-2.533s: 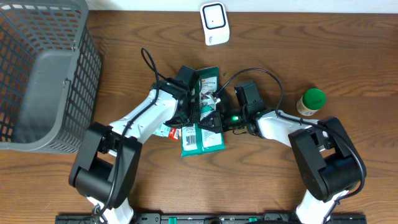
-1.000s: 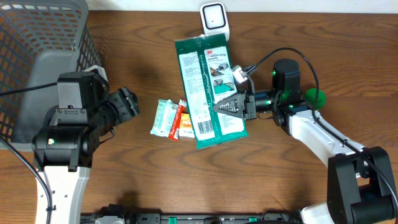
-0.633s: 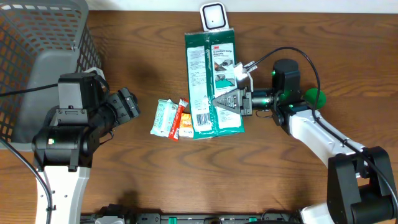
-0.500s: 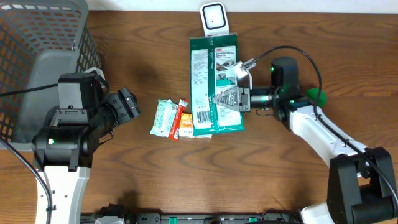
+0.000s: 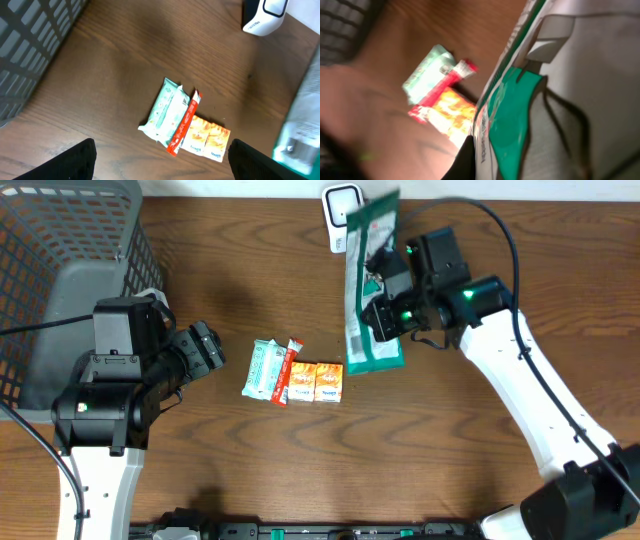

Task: Scan the item barcode
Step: 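Lift the gloves pack with the right gripper toward the scanner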

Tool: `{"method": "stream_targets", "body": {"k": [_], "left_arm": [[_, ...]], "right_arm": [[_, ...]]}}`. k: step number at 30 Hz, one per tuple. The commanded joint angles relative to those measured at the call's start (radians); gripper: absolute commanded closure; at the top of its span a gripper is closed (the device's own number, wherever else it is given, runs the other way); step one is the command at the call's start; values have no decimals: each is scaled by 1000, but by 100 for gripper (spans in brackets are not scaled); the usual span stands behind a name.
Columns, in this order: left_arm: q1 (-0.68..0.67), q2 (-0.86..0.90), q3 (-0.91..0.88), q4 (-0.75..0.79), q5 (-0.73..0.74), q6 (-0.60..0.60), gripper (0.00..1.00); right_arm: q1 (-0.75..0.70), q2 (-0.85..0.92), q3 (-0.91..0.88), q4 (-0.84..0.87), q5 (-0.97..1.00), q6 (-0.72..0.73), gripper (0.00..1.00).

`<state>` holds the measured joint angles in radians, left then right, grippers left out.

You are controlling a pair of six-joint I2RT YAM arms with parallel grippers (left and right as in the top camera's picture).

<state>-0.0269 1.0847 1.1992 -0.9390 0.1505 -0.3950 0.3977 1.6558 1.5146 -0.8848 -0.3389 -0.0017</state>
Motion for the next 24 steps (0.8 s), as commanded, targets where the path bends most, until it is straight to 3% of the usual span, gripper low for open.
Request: {"method": "stream_targets", "body": {"k": [1,4,10,20,24], "left_arm": [[5,1,11,-3,-10,2,15],[5,1,11,-3,-10,2,15],[5,1,11,-3,-10,2,15],[5,1,11,-3,-10,2,15],[5,1,11,-3,-10,2,15]], "right_arm": [[57,-16,114,-59,317,-215,99],[111,-16,175,-96,441,-379,99],[216,-16,206,-35,556,-856,99],[264,-11,206,138,583,-1085,99],[270,19,206,206,678,-1202,99]]}}
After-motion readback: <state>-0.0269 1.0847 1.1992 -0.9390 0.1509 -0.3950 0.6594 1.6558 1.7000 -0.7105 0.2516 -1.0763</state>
